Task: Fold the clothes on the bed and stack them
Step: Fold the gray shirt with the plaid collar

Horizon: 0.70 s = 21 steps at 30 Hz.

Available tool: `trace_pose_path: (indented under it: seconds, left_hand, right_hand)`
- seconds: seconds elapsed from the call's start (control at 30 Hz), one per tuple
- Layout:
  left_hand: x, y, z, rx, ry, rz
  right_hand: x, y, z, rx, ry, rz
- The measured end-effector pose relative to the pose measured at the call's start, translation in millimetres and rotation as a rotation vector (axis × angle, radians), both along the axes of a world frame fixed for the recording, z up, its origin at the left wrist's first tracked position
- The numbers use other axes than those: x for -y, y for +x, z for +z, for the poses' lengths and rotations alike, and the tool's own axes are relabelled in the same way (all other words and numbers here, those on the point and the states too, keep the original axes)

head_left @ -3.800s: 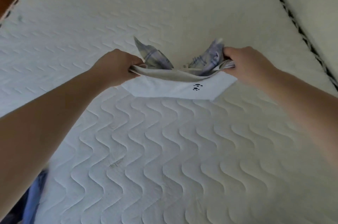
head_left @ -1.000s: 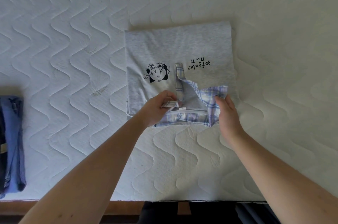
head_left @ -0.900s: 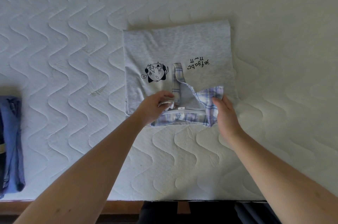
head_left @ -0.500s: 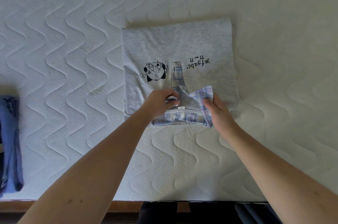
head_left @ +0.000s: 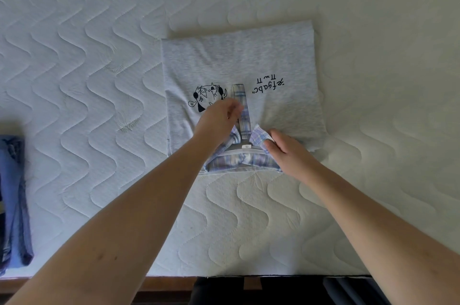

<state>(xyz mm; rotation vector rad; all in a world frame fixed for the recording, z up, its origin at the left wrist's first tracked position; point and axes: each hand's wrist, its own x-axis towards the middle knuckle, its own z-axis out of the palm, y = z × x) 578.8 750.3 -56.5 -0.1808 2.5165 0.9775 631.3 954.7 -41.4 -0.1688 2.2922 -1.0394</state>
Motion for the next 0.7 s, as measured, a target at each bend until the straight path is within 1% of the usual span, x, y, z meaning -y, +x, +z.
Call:
trace_pose_path:
  seconds: [0.07,0.13,0.2,0.3,0.4,0.53,0.57,0.63,0.67,0.7]
  left_hand:
    - [-8.1,-12.1,-0.5,0.109,-0.028,0.161]
    - [-15.3,-22.4,-2.0,0.205,-0.081,0.145]
    - [-21.6,-29.7,1.2,0.295,-0.099,0.146]
    - [-25.2,-32.6,1.8,0.366,-0.045,0.259]
    - [-21.0,-27.3,3.4,0.281,-0.045,0.296]
    - [-18.7,-9.9,5.4,0.162,-0.139,0.222]
    - [-19.7,-6.7,4.9,0.110,-0.184,0.190]
    - [-21.5,-2.1,4.5,-0.079,-0.227,0.079]
    - [-22.6,-0.5,4.6,-0.177,-0.191,-0.007]
    - [-24.0,1.8,5.1,-0.237,-0.126,-0.113]
  right_hand:
    - [-1.2,-0.4,-1.0,-0.020,0.002,0.010]
    - [-1.6,0.5,-3.2,-0.026,-0.006,-0.002]
    - [-2.1,1.9,-5.3,0.000,-0.050,-0.073]
    - [-2.7,4.0,-8.3,0.012,-0.139,-0.205]
    - [-2.6,5.9,-10.6,-0.047,-0.123,-0.248]
    - [-3.4,6.6,-14.4,-0.124,-0.028,-0.304]
    - [-4.2,6.0,-16.0,-0.142,0.003,-0.306]
    - [-5.0,2.3,-19.0,-0.160,0.066,-0.301]
    - [-4.6,-0.3,-19.7,-0.163,0.093,-0.287]
    - [-3.9,-2.7,-20.2,-0.169,0.124,-0.264]
